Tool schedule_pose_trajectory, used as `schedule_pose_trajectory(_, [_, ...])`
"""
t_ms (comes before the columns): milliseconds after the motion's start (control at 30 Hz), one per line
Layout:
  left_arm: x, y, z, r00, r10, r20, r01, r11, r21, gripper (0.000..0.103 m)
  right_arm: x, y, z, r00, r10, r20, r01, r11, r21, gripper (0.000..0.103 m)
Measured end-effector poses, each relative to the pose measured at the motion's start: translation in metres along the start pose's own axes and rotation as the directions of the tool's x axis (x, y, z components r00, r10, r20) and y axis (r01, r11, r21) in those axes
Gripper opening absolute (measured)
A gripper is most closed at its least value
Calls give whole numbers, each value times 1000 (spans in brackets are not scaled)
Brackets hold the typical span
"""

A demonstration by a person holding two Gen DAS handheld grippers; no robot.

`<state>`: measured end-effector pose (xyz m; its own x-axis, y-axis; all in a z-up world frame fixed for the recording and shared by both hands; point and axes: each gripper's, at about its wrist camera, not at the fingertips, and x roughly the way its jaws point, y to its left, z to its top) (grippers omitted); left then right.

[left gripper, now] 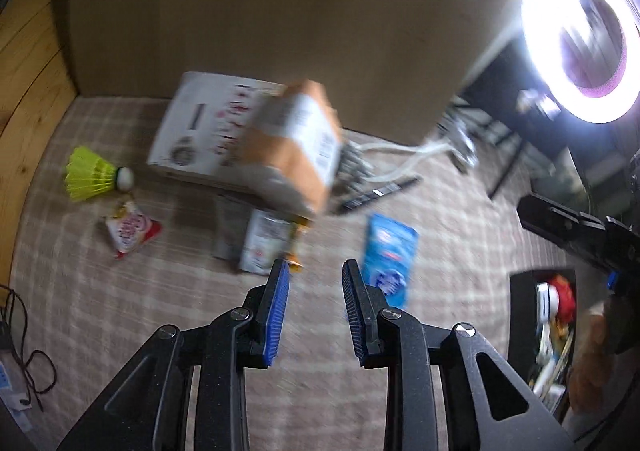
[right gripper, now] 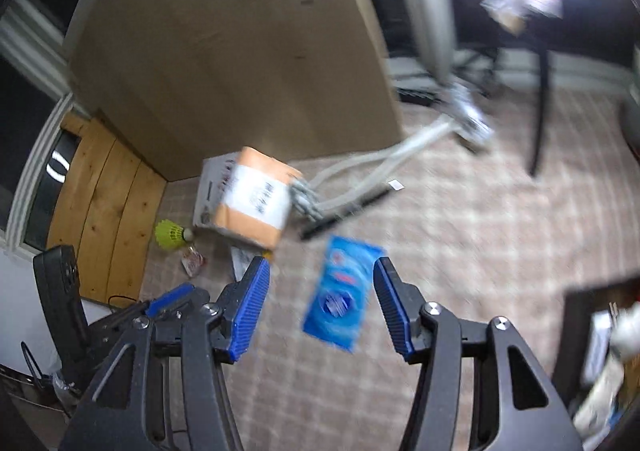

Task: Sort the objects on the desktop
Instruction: 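Move both grippers back to the orange-and-white tissue pack on the table, then grasp the orange-and-white tissue pack with the right gripper and lift it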

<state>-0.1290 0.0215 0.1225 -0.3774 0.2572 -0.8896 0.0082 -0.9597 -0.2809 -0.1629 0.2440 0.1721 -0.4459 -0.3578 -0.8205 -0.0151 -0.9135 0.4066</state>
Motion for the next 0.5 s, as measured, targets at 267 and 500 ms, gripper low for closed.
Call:
schedule_pose_trajectory(267, [35, 28, 17, 999, -38, -27, 35, 993, -116, 26, 85, 36, 52, 999, -12, -48, 8, 997, -81, 54])
schedule_pose_trajectory(500, [63, 24, 26, 996, -67, -51, 60, 989, -136, 26, 145, 50, 82, 996, 23, -83, -31, 995, -91, 54])
